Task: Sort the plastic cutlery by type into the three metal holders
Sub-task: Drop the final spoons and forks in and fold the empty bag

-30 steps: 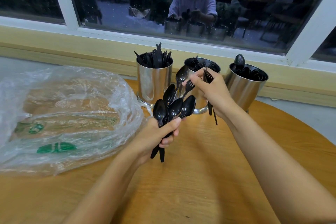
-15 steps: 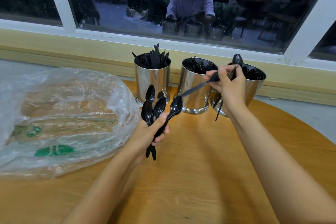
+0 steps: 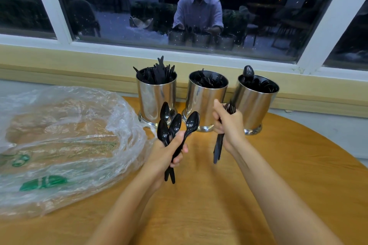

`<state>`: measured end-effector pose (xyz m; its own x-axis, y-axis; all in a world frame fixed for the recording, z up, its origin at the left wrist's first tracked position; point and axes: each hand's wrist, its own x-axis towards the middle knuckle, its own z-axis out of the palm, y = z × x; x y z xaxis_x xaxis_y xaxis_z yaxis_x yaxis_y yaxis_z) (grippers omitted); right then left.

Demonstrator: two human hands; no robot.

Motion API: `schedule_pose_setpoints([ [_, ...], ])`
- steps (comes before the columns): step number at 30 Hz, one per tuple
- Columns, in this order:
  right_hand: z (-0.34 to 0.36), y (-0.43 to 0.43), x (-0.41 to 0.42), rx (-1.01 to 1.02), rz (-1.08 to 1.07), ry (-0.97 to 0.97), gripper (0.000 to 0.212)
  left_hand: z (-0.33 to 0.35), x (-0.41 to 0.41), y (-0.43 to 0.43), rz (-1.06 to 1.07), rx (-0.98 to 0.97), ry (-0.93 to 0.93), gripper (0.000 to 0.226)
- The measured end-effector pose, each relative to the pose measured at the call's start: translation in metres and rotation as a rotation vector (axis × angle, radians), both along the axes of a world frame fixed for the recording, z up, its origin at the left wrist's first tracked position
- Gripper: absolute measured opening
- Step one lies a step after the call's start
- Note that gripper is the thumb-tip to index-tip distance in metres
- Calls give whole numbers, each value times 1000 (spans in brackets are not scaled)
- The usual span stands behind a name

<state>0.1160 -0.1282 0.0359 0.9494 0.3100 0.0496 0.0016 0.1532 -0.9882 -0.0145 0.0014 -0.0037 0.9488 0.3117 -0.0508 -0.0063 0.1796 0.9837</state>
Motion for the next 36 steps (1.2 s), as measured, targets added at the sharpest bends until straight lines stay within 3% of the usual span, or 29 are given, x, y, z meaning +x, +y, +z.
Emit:
schedule_pose_setpoints([
  [7, 99, 24, 65, 279, -248, -246, 28, 23, 23, 7, 18, 25, -71, 35],
  [11, 118, 42, 99, 257, -289, -425, 31, 35, 39, 8, 31, 29, -126, 38],
  [14, 98, 54, 118, 206, -256, -424, 28, 38, 45, 10, 13, 51, -127, 41],
  [16, 72, 63, 128, -10, -187, -385, 31, 39, 50, 11, 6, 72, -115, 43],
  [18, 53, 69, 134, -391, -104, -399, 36, 38, 54, 11, -2, 81, -105, 43],
  [21, 66, 63, 137, -783, 4, -390, 36, 37, 58, 12, -23, 82, -91, 43],
  [23, 80, 56, 139, -924, 74, -405, 40, 36, 58, 12, -32, 74, -92, 42],
  [26, 79, 46, 137, -960, -18, -555, 62, 35, 56, 10, -44, 63, -98, 41],
  [29, 56, 38, 131, -1170, 6, -744, 44, 36, 51, 7, -81, 73, -100, 43],
  [31, 48, 30, 123, -1059, -99, -891, 42, 38, 46, 5, -97, 80, -93, 45],
  [33, 50, 26, 103, -760, -237, -1031, 29, 39, 41, 4, -105, 57, -106, 44],
  [35, 44, 27, 78, -533, -250, -890, 15, 41, 37, 3, -121, 44, -121, 42],
  [36, 39, 30, 66, -461, -207, -686, 16, 41, 34, 2, -130, 41, -127, 41],
])
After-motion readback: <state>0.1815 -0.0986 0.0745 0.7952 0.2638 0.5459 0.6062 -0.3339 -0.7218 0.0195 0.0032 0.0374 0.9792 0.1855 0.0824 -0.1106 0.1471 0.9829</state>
